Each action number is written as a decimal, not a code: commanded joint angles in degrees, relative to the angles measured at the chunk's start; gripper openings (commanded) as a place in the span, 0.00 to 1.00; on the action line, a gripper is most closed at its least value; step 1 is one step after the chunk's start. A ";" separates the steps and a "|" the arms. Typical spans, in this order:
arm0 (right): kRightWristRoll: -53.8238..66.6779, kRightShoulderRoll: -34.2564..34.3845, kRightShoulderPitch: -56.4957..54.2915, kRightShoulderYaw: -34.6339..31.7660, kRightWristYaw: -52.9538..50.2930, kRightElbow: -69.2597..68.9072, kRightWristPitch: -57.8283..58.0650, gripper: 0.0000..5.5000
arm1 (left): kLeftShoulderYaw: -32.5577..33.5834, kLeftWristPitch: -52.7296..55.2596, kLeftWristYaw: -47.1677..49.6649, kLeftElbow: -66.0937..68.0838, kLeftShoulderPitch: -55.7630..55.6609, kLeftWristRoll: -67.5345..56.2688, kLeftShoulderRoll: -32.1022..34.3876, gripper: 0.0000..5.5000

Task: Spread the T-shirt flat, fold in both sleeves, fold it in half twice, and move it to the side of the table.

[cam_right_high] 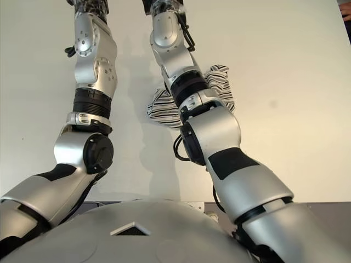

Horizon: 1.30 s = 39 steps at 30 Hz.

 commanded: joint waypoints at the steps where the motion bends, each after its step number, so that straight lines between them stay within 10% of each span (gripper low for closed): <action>1: -0.74 3.95 -3.01 0.49 0.99 1.36 -0.42 0.59 | 0.89 -1.08 0.38 2.46 -1.29 -0.47 1.51 0.59; 39: -1.97 -0.67 -1.82 -2.50 -6.73 -0.95 -0.06 0.59 | -1.04 -2.30 -3.27 18.67 -12.44 0.45 0.68 0.59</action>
